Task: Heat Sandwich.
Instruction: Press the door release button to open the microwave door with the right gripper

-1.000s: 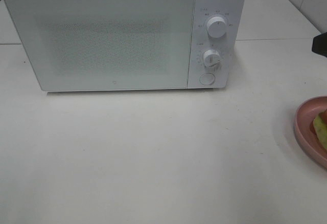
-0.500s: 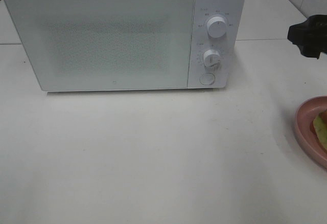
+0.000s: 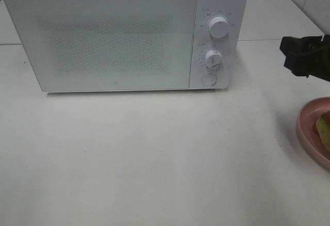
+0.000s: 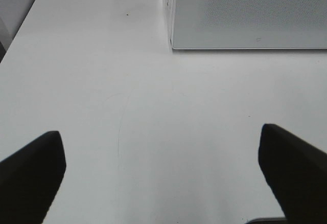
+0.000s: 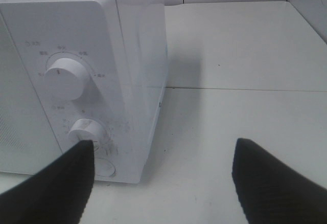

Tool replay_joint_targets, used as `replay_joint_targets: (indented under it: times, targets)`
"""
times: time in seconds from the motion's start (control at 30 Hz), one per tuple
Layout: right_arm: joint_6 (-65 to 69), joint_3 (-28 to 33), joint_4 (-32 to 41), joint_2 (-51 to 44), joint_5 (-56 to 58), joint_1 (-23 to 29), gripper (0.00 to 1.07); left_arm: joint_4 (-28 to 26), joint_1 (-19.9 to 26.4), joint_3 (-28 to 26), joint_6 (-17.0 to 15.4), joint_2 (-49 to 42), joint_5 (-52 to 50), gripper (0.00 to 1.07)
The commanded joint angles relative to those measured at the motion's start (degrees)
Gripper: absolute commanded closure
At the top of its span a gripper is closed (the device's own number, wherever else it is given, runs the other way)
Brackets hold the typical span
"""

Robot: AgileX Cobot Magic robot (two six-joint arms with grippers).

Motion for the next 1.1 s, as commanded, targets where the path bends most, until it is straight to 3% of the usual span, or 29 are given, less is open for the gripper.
replay_joint_targets:
  times: [0.03, 0.83, 1.1]
  targets:
    - [-5.61, 1.09, 6.13, 2.58, -6.02, 3.90, 0.35, 0.00, 0.00, 0.23, -0.17, -1.49, -0.46, 0.10]
    - [-10.60, 0.97, 34.95, 25.27, -28.59, 29.16, 0.35, 0.00, 0.00, 0.23, -0.17, -1.49, -0.46, 0.10]
    - [-10.60, 0.97, 37.53, 26.70, -29.56, 31.51, 0.35, 0.00, 0.00, 0.23, -0.17, -1.49, -0.46, 0.10]
